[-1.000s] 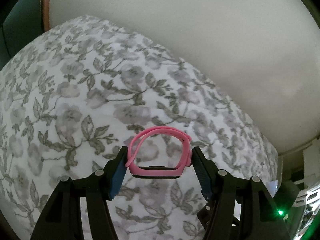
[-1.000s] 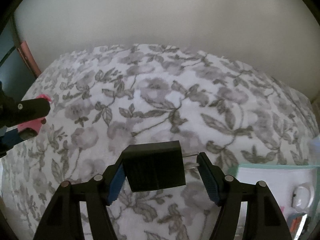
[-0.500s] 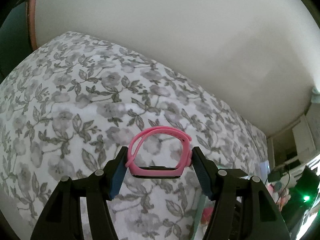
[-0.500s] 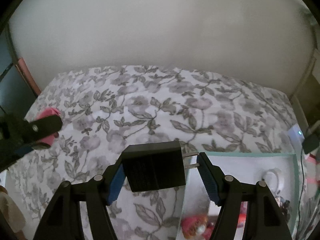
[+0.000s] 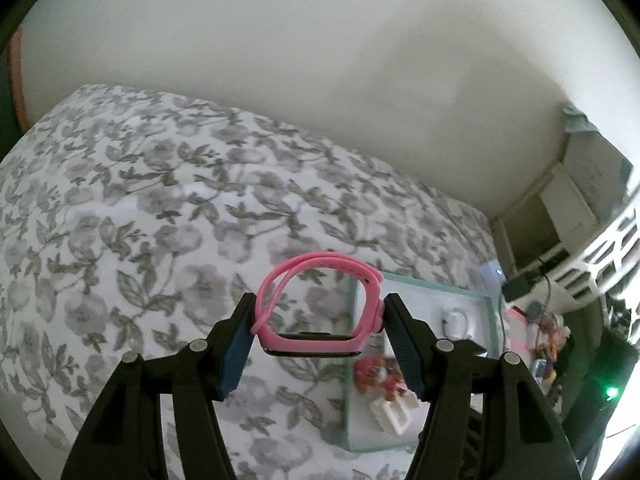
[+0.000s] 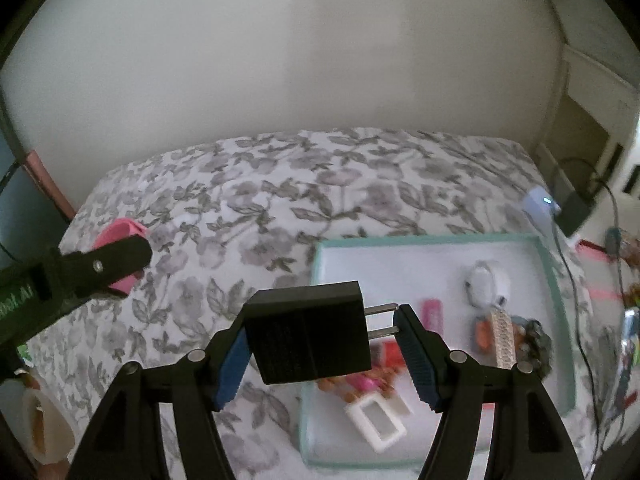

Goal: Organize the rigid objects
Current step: 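Carry the pink band and black plug over the white tray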

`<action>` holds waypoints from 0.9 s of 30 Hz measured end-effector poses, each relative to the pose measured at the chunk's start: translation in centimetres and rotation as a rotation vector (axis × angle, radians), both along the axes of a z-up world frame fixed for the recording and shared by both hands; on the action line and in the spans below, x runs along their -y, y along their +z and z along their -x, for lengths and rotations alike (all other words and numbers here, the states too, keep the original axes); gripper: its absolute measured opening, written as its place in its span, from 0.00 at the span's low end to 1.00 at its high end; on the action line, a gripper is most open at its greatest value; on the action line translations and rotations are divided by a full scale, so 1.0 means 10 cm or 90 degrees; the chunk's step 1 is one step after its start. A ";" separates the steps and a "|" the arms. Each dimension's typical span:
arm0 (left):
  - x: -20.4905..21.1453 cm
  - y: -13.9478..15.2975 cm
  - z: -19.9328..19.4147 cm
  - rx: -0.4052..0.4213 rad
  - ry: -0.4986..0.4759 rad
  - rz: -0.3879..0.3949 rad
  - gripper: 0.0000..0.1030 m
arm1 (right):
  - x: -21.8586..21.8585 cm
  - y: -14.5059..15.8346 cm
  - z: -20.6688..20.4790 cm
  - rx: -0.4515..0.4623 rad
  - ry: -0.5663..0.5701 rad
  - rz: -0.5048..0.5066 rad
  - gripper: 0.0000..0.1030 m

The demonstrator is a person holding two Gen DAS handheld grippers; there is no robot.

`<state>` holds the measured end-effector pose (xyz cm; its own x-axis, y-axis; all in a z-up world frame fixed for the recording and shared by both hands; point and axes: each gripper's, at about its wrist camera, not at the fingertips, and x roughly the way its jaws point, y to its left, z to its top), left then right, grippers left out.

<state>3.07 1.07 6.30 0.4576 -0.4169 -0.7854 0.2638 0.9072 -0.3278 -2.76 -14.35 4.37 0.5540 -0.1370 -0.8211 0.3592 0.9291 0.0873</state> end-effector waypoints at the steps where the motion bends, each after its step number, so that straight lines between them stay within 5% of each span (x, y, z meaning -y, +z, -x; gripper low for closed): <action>1: 0.03 0.01 0.03 0.003 -0.005 0.002 0.63 | 0.03 -0.01 0.04 -0.003 -0.006 0.001 0.69; 17: 0.74 -0.21 0.38 -0.023 -0.103 0.000 0.63 | 0.73 -0.27 0.37 -0.064 -0.116 -0.044 0.69; 27: 1.22 -0.36 0.59 0.013 -0.165 -0.066 0.63 | 1.09 -0.44 0.52 -0.105 -0.175 -0.059 0.70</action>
<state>-2.80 -11.14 2.68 0.3616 -0.4400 -0.8220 0.4971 0.8368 -0.2292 -7.92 -25.27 -0.08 0.3654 -0.1835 -0.9126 0.6112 0.7868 0.0865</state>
